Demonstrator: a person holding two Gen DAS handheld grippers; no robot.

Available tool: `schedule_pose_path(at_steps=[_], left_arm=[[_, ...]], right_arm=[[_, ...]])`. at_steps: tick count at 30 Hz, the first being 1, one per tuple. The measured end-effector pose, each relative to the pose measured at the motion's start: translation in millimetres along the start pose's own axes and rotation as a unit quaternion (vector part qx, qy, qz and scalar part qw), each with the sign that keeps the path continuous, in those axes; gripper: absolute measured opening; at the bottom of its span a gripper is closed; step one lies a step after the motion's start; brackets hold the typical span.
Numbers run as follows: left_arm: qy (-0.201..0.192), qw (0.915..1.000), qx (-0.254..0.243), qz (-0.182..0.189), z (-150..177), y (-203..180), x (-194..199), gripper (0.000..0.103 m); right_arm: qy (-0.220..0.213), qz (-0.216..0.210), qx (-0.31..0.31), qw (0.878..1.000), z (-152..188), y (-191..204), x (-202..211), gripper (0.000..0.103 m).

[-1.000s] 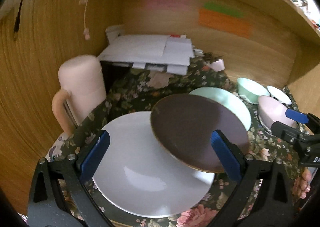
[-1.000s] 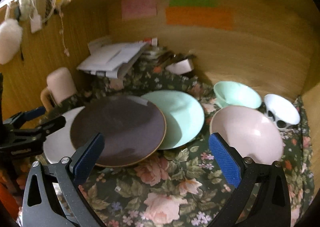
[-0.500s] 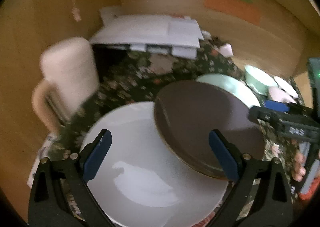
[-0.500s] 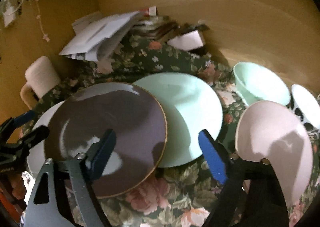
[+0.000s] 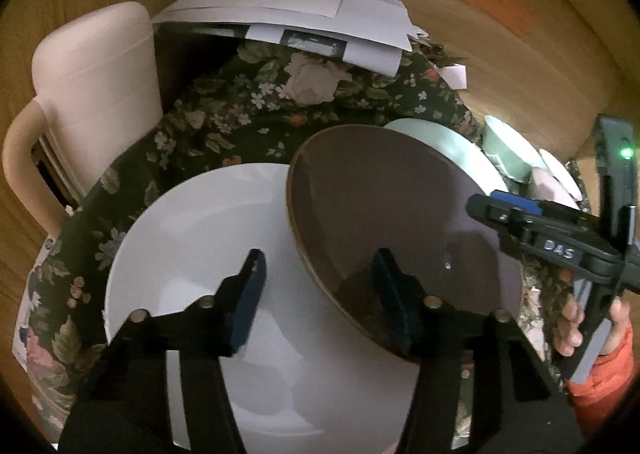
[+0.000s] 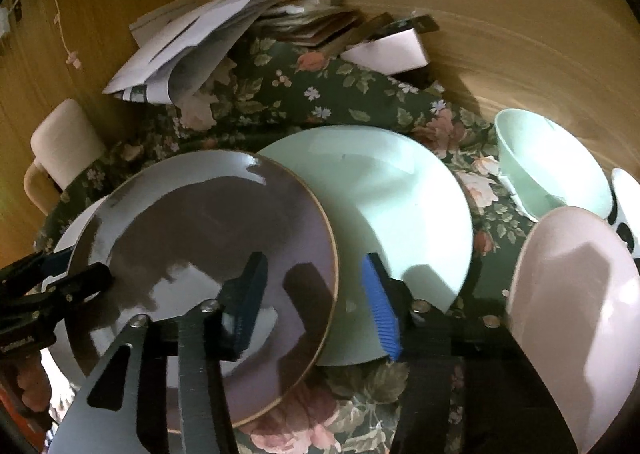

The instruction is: Organize plates and bowls

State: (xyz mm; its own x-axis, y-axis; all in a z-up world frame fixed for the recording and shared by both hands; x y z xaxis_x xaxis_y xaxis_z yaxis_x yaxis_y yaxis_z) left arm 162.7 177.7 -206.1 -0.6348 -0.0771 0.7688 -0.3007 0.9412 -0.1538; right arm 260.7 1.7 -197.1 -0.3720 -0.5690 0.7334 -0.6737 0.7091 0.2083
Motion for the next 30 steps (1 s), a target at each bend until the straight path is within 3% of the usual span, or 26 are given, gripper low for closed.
schedule_pose_path(at_steps=[10, 17, 30], left_arm=[[-0.003, 0.9999, -0.01, 0.013, -2.7, -8.0, 1.8, 0.031], [-0.013, 0.9995, -0.028, 0.0, -6.2, -13.9, 5.1, 0.031], [0.006, 0.9999, 0.012, -0.002, -1.6, 19.2, 4.0, 0.031]], right_arm=[[0.018, -0.01, 0.006, 1.0, -0.6, 4.3, -10.4, 0.034], [0.032, -0.036, -0.017, 0.999, 1.5, -1.0, -12.8, 0.034], [0.023, -0.064, 0.002, 0.998, 4.4, 19.1, 0.2, 0.032]])
Point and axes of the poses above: each gripper's, at about its wrist camera, not at the fingertips, and x roughly against the way its jaws point, y to its left, z to its underside, the point moved 5 cm from there along -x, roughly the way its jaws point, and after that the axes turned 5 degrees about -z, right-handed, at the moved point
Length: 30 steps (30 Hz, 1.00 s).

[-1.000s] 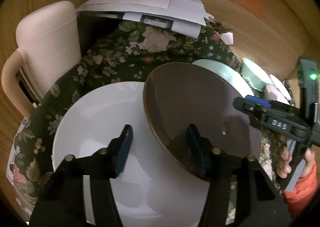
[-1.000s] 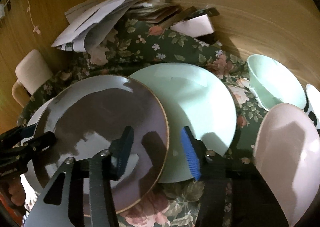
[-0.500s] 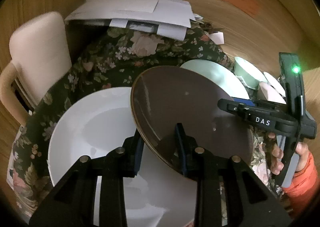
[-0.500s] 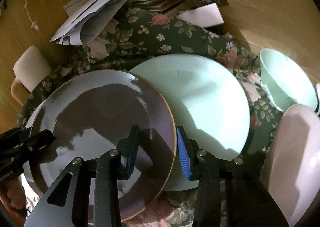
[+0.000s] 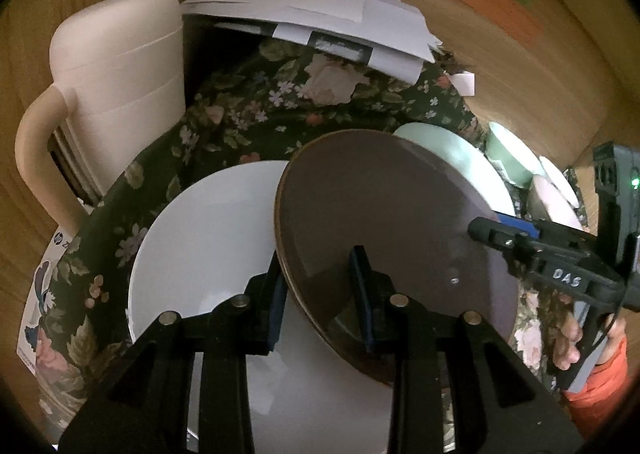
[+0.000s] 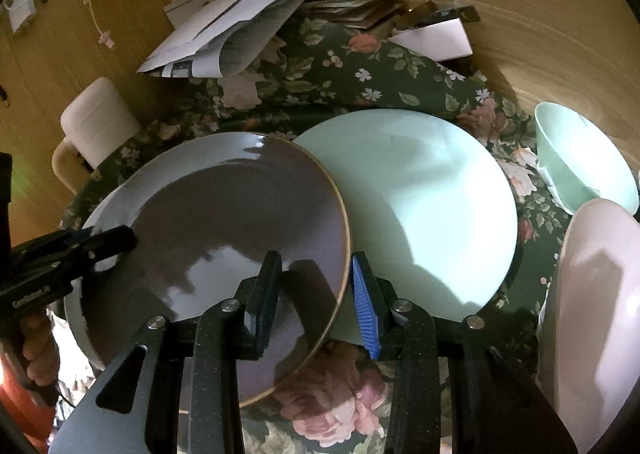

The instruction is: Organize plates and bowls

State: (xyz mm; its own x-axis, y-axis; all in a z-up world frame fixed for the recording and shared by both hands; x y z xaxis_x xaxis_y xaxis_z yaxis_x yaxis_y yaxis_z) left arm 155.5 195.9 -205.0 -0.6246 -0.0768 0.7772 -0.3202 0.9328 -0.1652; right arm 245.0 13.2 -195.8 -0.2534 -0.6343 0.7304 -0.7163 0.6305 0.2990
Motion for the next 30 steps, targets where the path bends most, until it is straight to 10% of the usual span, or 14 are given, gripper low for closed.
schedule_pose_path(at_steps=[30], left_arm=[[-0.025, 0.999, -0.033, 0.013, 2.7, -34.0, 31.1, 0.031]], right_arm=[[-0.049, 0.012, -0.02, 0.998, 16.8, -3.3, 46.5, 0.031]])
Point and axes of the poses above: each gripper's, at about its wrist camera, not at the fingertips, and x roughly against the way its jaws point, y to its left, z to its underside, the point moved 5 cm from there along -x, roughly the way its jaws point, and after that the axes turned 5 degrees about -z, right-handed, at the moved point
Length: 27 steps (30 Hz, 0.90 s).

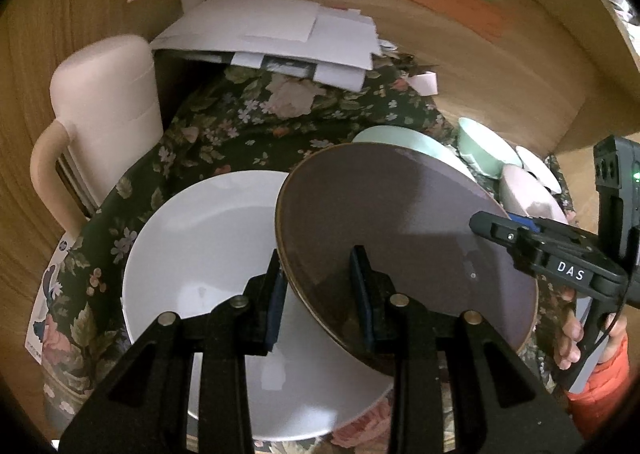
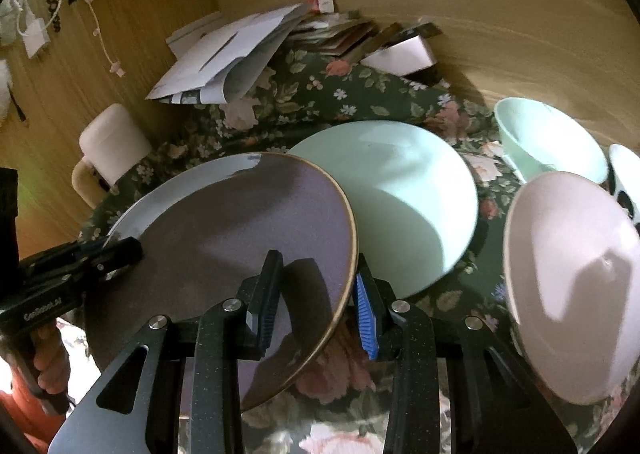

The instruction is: Organize plates and bowls

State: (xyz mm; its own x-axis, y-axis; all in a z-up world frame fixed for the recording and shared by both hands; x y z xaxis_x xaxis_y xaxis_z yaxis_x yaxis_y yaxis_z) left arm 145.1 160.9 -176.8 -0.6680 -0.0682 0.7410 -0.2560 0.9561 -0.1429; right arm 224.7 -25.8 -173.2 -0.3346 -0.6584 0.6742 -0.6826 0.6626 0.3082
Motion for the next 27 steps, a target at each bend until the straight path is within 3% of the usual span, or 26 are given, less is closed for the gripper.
schedule_pose_path(at_steps=[27], left_arm=[[-0.031, 0.9972, -0.054, 0.042, 29.9, -63.0, 52.9, 0.031]], right_arm=[[-0.064, 0.032, -0.029, 0.997, 53.3, -5.9, 93.7, 0.031]])
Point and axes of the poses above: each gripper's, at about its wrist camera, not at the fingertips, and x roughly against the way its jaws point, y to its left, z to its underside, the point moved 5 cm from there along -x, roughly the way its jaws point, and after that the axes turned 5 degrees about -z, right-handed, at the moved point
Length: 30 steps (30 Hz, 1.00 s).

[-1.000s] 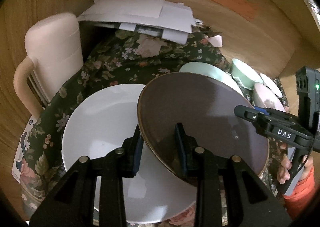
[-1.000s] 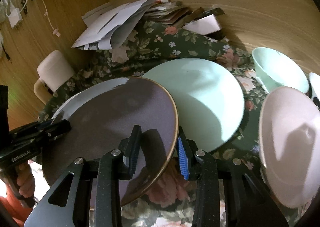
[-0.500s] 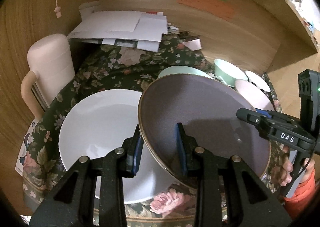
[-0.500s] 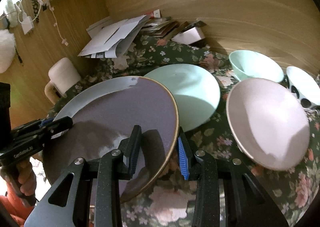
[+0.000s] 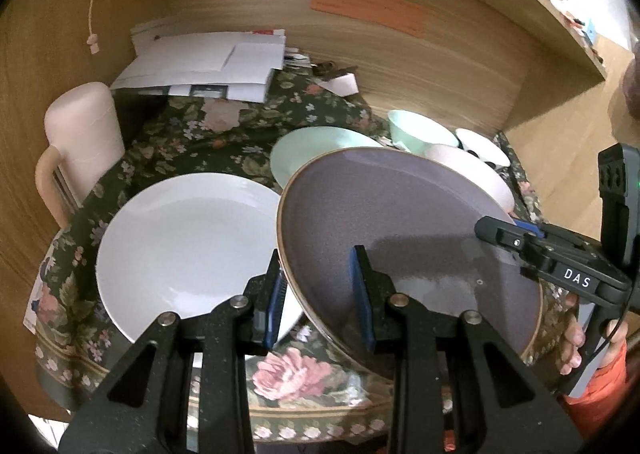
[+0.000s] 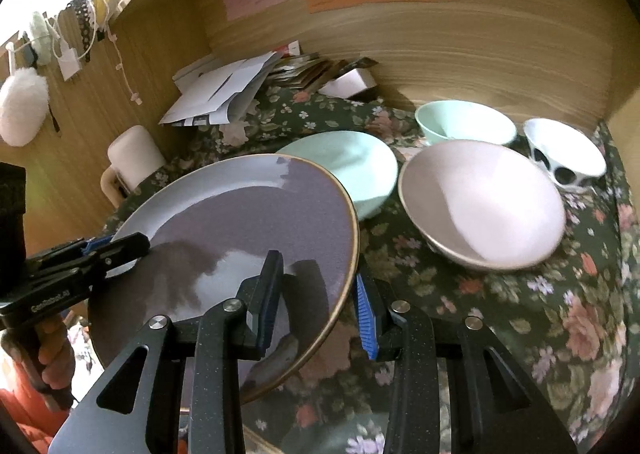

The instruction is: Organize plates and bowls

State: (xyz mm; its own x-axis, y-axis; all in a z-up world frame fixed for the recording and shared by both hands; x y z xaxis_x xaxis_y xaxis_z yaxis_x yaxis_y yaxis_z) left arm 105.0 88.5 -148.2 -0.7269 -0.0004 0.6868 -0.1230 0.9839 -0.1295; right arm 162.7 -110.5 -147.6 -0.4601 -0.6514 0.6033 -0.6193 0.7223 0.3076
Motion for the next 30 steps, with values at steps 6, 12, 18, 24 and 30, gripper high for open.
schedule_pose_path(at_steps=[6, 12, 18, 24, 30], left_arm=[[0.014, 0.9998, -0.01, 0.014, 9.5, -16.9, -5.4, 0.031], [0.039, 0.9987, -0.012, 0.03, 21.0, -31.3, -20.8, 0.031], [0.052, 0.998, -0.018, 0.03, 26.5, -40.5, -33.3, 0.031], [0.064, 0.9971, -0.028, 0.032, 28.7, -50.2, -46.3, 0.031], [0.073, 0.996, -0.038, 0.033, 30.2, -59.2, -58.7, 0.031]], right_arm=[[-0.002, 0.011, -0.017, 1.0, 14.0, -12.5, 11.3, 0.031], [0.004, 0.022, -0.033, 0.999, 25.7, -29.0, 13.9, 0.031], [0.014, 0.031, -0.041, 0.999, 36.9, -40.4, 12.9, 0.031], [0.021, 0.04, -0.052, 0.998, 45.5, -50.9, 11.4, 0.031], [0.032, 0.05, -0.065, 0.996, 53.1, -62.0, 8.6, 0.031]])
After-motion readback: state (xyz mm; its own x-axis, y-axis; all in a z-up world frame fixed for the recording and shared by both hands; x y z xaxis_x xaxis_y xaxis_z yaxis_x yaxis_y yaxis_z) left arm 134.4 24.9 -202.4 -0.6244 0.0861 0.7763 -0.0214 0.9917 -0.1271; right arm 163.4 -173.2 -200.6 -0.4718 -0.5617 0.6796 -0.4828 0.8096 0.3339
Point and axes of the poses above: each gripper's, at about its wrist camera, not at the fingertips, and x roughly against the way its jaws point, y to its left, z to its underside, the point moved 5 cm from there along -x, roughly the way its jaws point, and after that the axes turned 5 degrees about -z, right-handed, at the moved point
